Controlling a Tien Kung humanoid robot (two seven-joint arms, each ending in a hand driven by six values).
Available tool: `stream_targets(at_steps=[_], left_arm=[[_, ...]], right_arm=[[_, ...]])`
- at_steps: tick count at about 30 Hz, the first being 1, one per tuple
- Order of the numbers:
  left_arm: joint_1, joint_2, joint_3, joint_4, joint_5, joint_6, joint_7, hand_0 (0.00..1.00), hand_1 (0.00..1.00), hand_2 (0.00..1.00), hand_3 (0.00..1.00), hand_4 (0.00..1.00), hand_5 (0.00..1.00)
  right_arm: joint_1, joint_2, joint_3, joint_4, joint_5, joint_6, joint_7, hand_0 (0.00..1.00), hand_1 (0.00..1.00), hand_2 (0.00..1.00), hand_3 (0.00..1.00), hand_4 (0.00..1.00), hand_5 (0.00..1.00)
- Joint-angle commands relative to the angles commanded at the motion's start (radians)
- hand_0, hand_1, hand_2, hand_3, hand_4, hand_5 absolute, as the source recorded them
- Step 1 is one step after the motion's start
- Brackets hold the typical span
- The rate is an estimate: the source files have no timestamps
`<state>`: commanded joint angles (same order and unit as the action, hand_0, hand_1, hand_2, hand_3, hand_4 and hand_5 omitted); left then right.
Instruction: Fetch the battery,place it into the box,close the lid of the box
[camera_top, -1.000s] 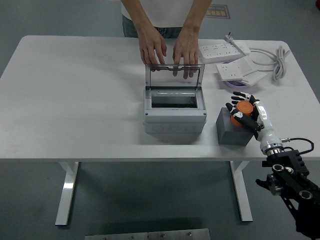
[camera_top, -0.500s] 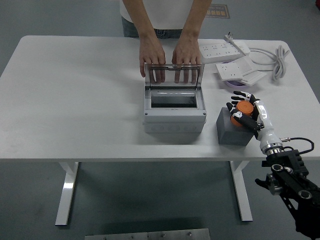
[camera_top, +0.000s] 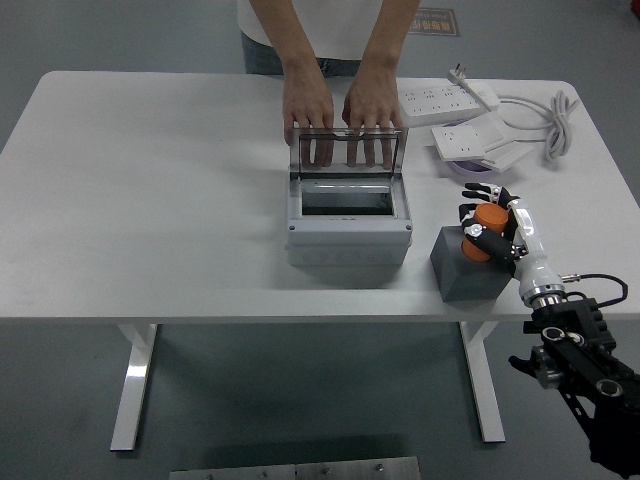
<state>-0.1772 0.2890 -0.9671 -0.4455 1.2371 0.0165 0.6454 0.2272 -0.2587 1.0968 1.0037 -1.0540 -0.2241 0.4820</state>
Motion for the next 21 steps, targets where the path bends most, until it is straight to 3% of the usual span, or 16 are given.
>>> stream_targets(at_steps=[21], left_arm=[[-0.002,-0.003,-0.015,-0.001,0.031,0.003,0.000,0.632,0.698,0.573,0.541,0.500,0.002]], right_arm=[[0.009,0.006,0.002,0.004,-0.002,-0.004,0.001,0.468,0.627,0.665,0.653,0.562,0.039]])
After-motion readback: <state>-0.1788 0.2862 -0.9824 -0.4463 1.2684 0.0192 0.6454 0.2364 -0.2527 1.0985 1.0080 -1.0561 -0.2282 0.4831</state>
